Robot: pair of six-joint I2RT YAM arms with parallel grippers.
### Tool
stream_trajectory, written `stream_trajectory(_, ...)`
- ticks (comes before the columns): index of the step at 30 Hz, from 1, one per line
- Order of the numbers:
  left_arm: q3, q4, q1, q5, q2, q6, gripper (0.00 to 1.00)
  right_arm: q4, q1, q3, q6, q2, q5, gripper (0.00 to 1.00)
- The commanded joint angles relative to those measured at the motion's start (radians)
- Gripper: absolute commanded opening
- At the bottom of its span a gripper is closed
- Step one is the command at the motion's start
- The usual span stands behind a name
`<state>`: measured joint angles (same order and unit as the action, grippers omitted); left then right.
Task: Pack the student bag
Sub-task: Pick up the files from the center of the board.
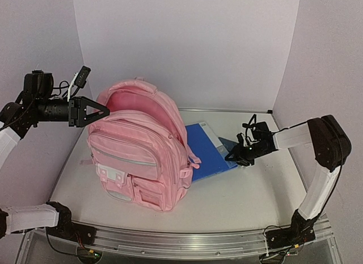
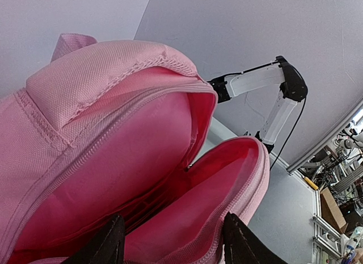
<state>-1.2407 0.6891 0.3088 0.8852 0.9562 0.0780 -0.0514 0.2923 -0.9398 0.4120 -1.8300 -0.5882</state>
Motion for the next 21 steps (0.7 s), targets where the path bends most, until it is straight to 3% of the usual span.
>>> stream_trajectory(1, 0.018, 0.033, 0.001, -0.016, 0.011, -0.010, 0.59, 0.039, 0.013, -0.010, 0.021, -0.021, -0.160, 0.36)
stream_trajectory(9, 0.016, 0.039, 0.002, -0.023, 0.010, -0.014, 0.59, 0.075, 0.012, 0.037, 0.087, 0.065, -0.194, 0.17)
stream_trajectory(21, 0.008, 0.036, 0.001, -0.011, 0.014, -0.017, 0.59, 0.055, 0.011, 0.037, 0.180, 0.437, -0.127, 0.00)
